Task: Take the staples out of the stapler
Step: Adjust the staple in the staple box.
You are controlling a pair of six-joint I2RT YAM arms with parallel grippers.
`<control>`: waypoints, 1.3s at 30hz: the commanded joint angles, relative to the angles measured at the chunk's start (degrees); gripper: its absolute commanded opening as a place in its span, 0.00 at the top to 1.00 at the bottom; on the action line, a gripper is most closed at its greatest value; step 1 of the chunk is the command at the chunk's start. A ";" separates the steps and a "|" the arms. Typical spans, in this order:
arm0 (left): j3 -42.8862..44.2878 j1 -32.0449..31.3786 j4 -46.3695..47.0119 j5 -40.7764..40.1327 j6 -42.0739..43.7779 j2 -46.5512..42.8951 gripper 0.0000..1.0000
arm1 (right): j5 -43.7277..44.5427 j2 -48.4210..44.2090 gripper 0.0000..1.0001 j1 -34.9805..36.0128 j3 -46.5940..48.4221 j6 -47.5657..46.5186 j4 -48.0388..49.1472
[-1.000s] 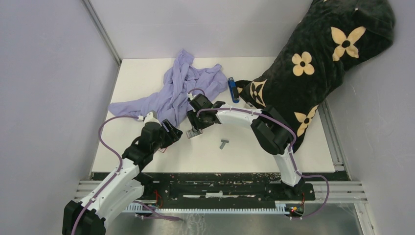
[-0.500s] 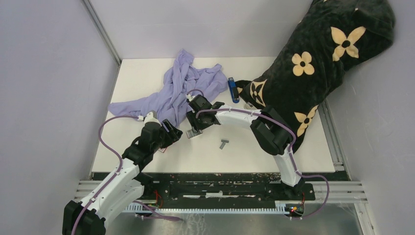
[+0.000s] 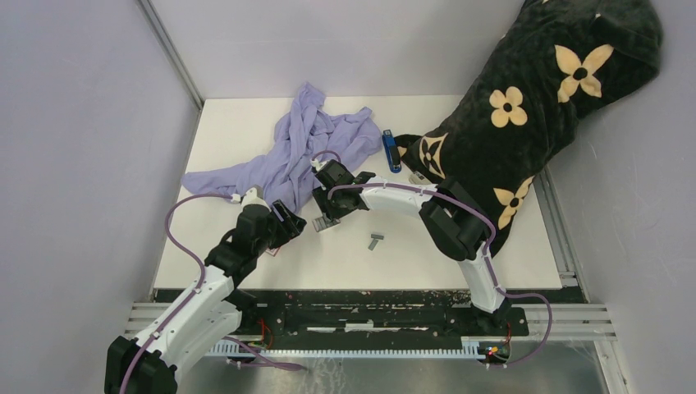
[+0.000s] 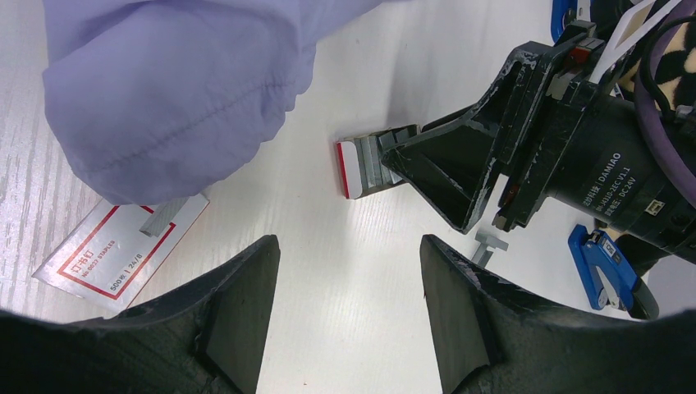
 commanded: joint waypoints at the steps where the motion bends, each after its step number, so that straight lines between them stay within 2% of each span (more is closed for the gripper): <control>1: 0.71 0.13 1.09 -0.77 -1.14 -0.21 0.29 | 0.75 0.42 0.44 0.46 0.89 0.39 0.43; 8: 0.65 0.17 1.08 -0.72 -1.23 -0.29 0.29 | 1.19 -0.02 0.47 0.46 0.72 1.06 0.86; 20: 0.54 0.21 1.09 -0.72 -1.45 -0.24 0.29 | 1.18 1.63 0.45 0.45 2.09 1.52 0.58; 39: 0.55 0.14 1.26 -0.63 -1.45 -0.20 0.29 | 2.52 -1.31 0.52 0.46 -0.08 2.68 1.59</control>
